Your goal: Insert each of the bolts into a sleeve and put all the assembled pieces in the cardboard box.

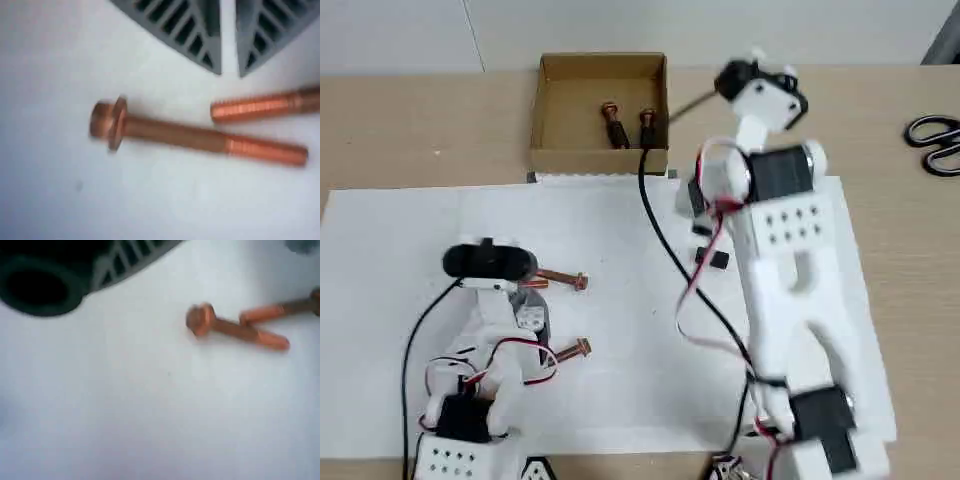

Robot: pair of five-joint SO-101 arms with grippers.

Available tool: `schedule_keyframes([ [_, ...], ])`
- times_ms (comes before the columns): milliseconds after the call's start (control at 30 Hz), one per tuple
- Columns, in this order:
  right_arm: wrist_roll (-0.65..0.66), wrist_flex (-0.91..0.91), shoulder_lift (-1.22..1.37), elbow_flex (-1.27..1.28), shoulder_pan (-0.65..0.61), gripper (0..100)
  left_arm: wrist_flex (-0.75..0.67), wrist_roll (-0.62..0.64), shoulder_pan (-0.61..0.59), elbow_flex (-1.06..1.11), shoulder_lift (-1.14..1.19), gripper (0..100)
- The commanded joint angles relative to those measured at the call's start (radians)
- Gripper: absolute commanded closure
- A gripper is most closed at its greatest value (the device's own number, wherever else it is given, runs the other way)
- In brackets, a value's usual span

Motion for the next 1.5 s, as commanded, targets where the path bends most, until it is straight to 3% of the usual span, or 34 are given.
schedule_keyframes([
  [0,0.035,0.007,-0.208,0.203,0.002,99.7,0.072,-0.008,0.002,-0.189,-0.002,99],
  [233,0.048,-0.101,-0.538,0.634,0.048,99.7,0.315,-0.009,0.002,-0.486,0.08,99],
  [600,0.091,-0.176,-0.895,0.976,0.09,99.7,0.626,-0.029,0.002,-1.127,0.709,99],
  [800,0.092,-0.171,-1.046,1.033,0.156,99.7,0.736,-0.333,0.0,-1.353,1.031,99],
  [1067,0.153,-0.131,-1.135,1.037,0.157,99.7,0.746,-0.462,0.003,-1.425,1.272,99],
  [1333,0.163,-0.136,-1.136,1.037,0.156,99.6,0.749,-0.806,0.091,-1.423,1.349,99],
  [1467,0.184,-0.157,-1.138,1.037,0.156,99.6,0.746,-0.895,0.16,-1.411,1.35,99],
])
